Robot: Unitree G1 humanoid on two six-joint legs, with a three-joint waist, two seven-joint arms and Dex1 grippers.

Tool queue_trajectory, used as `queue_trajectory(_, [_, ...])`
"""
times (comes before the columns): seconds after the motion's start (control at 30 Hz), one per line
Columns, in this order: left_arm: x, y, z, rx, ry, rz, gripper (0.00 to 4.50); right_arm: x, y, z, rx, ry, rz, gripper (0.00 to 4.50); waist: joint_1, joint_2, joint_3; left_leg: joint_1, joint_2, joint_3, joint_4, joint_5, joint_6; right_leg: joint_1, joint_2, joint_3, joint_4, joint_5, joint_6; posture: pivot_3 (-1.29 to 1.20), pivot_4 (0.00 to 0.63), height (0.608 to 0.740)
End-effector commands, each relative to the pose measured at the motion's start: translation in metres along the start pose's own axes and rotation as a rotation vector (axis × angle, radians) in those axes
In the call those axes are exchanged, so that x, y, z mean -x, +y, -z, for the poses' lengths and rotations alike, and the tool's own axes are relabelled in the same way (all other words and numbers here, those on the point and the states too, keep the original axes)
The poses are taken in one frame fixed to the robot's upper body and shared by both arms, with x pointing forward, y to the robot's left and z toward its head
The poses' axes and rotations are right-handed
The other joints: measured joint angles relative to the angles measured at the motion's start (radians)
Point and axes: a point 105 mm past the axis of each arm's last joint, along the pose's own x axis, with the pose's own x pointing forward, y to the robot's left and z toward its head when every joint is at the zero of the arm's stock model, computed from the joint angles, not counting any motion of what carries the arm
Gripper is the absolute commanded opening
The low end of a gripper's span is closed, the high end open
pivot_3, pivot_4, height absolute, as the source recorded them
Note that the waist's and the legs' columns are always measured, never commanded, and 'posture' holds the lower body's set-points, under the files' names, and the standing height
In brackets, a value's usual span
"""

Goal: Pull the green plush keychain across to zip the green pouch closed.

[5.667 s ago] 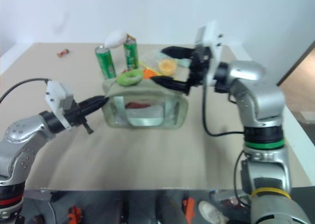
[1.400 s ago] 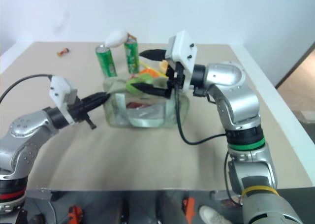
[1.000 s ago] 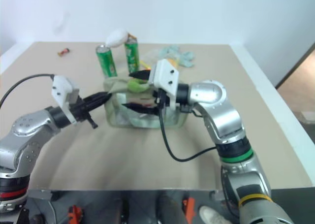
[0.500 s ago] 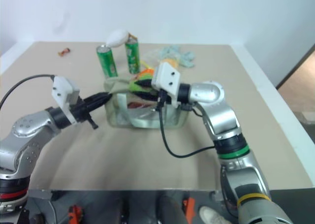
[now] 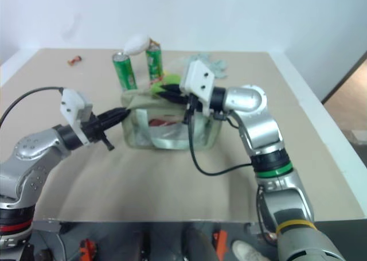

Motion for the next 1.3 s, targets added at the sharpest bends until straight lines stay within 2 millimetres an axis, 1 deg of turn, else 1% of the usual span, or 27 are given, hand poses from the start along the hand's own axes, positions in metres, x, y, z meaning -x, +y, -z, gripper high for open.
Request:
queue_trajectory(0.03, [-0.002, -0.001, 0.0, -0.002, -0.001, 0.004, 0.0, 0.016, -0.037, -0.027, 0.102, -0.047, 0.105, 0.04, 0.0, 0.0, 0.0, 0.0, 0.0, 0.0, 0.0, 0.0, 0.0, 0.0, 0.0, 0.0, 0.0, 0.0, 0.0, 0.0, 0.15, 0.74])
queue_trajectory(0.17, [-0.002, -0.001, -0.001, -0.001, -0.002, 0.003, 0.0, 0.025, -0.047, -0.025, 0.135, -0.019, 0.115, 0.04, 0.001, 0.0, 0.0, 0.0, -0.001, 0.0, 0.0, 0.0, 0.0, 0.0, -0.001, 0.0, 0.0, 0.0, 0.0, 0.0, 0.15, 0.74])
queue_trajectory(0.6, [-0.002, 0.0, 0.0, 0.009, -0.001, -0.002, 0.0, 0.038, -0.057, -0.024, 0.188, 0.025, 0.116, 0.04, 0.001, 0.0, 0.0, -0.001, -0.002, 0.0, 0.0, 0.0, 0.0, 0.0, -0.003, -0.001, 0.0, 0.0, 0.0, 0.0, 0.15, 0.74])
queue_trajectory(0.77, [-0.002, 0.003, -0.001, 0.01, -0.001, -0.018, 0.0, 0.047, -0.069, -0.026, 0.208, 0.045, 0.154, 0.04, 0.001, 0.0, 0.0, -0.001, -0.003, 0.0, 0.0, 0.0, 0.0, 0.0, -0.004, -0.001, 0.0, 0.0, 0.001, 0.0, 0.15, 0.74])
queue_trajectory(0.83, [-0.002, 0.005, -0.001, 0.01, 0.001, -0.026, 0.0, 0.057, -0.076, -0.023, 0.222, 0.081, 0.182, 0.04, 0.001, 0.0, 0.0, -0.001, -0.003, 0.0, 0.0, 0.0, 0.0, 0.0, -0.004, -0.001, 0.0, -0.001, 0.001, 0.0, 0.15, 0.74])
queue_trajectory(0.97, [-0.001, 0.009, -0.001, 0.002, 0.005, -0.041, 0.0, 0.072, -0.083, -0.015, 0.226, 0.132, 0.218, 0.04, 0.002, 0.0, 0.0, -0.002, -0.005, -0.001, 0.0, 0.0, 0.0, 0.0, -0.005, -0.001, 0.0, -0.001, 0.002, 0.0, 0.15, 0.74])
queue_trajectory(1.07, [-0.001, 0.01, -0.002, -0.002, 0.006, -0.047, 0.0, 0.09, -0.089, -0.007, 0.228, 0.19, 0.264, 0.04, 0.001, 0.0, 0.0, -0.002, -0.005, 0.0, 0.0, 0.0, 0.0, 0.0, -0.005, -0.001, 0.0, -0.001, 0.002, 0.0, 0.15, 0.74])
queue_trajectory(1.13, [-0.001, 0.011, -0.002, -0.005, 0.005, -0.048, 0.0, 0.107, -0.095, 0.003, 0.219, 0.243, 0.311, 0.04, 0.002, 0.0, 0.0, -0.002, -0.005, -0.001, 0.0, 0.0, 0.0, 0.0, -0.005, -0.001, 0.0, -0.001, 0.002, 0.0, 0.15, 0.74])
queue_trajectory(1.17, [-0.001, 0.011, -0.002, -0.005, 0.004, -0.049, 0.0, 0.112, -0.096, 0.006, 0.217, 0.259, 0.323, 0.04, 0.002, 0.0, 0.0, -0.002, -0.005, -0.001, 0.0, 0.0, 0.0, 0.0, -0.006, -0.001, 0.0, -0.001, 0.002, 0.0, 0.15, 0.74])
queue_trajectory(1.3, [-0.001, 0.011, -0.003, -0.006, 0.003, -0.046, 0.0, 0.146, -0.097, 0.035, 0.186, 0.387, 0.401, 0.04, 0.001, 0.0, 0.0, -0.002, -0.006, -0.001, 0.0, 0.0, 0.0, 0.001, -0.006, -0.001, 0.0, -0.001, 0.002, 0.0, 0.15, 0.74])
